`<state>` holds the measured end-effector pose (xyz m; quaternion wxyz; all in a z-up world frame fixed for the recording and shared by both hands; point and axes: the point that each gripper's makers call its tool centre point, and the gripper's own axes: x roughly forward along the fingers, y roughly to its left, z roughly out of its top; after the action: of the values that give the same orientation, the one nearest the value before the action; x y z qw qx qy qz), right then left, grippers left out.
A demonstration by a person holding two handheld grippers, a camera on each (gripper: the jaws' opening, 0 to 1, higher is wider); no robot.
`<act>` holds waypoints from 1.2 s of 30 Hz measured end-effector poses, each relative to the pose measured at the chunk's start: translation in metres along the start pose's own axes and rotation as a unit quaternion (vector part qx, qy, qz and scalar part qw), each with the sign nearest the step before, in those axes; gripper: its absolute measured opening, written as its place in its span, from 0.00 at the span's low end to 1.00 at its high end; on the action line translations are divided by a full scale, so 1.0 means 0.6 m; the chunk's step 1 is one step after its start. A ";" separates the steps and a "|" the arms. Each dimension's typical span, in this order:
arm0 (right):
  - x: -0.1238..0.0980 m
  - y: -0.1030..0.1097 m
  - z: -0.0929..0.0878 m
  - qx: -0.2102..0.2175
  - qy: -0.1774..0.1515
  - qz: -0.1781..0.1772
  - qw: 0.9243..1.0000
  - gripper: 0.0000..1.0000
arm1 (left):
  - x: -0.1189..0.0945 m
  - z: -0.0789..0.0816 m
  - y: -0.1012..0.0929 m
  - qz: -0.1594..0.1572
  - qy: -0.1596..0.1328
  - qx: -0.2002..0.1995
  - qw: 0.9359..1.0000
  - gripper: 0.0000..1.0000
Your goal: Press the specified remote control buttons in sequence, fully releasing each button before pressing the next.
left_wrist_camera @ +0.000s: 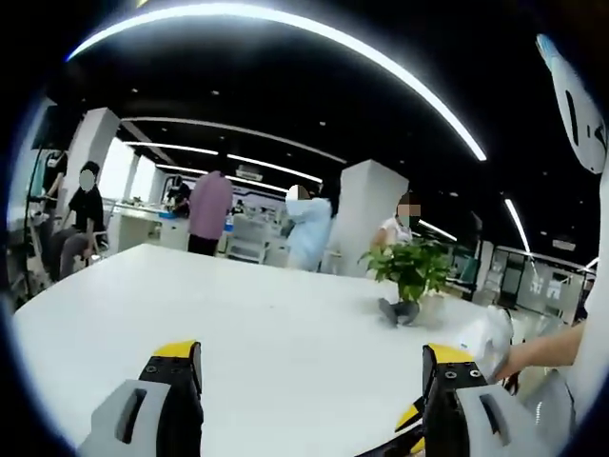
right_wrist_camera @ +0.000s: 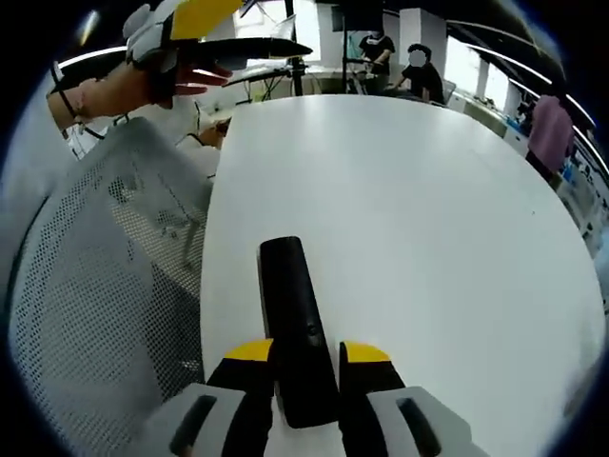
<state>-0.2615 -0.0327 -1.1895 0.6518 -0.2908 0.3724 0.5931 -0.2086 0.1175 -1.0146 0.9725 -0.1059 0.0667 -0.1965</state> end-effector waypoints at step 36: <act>0.017 -0.167 0.022 -0.047 0.044 0.015 0.998 0.21 | -0.017 -0.011 -0.006 0.020 0.023 0.001 1.000 1.00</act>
<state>-0.1605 -0.0289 -1.1971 0.6115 -0.3413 0.3770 0.6061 -0.2202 0.1170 -1.0193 0.9746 -0.0987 0.0909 -0.1794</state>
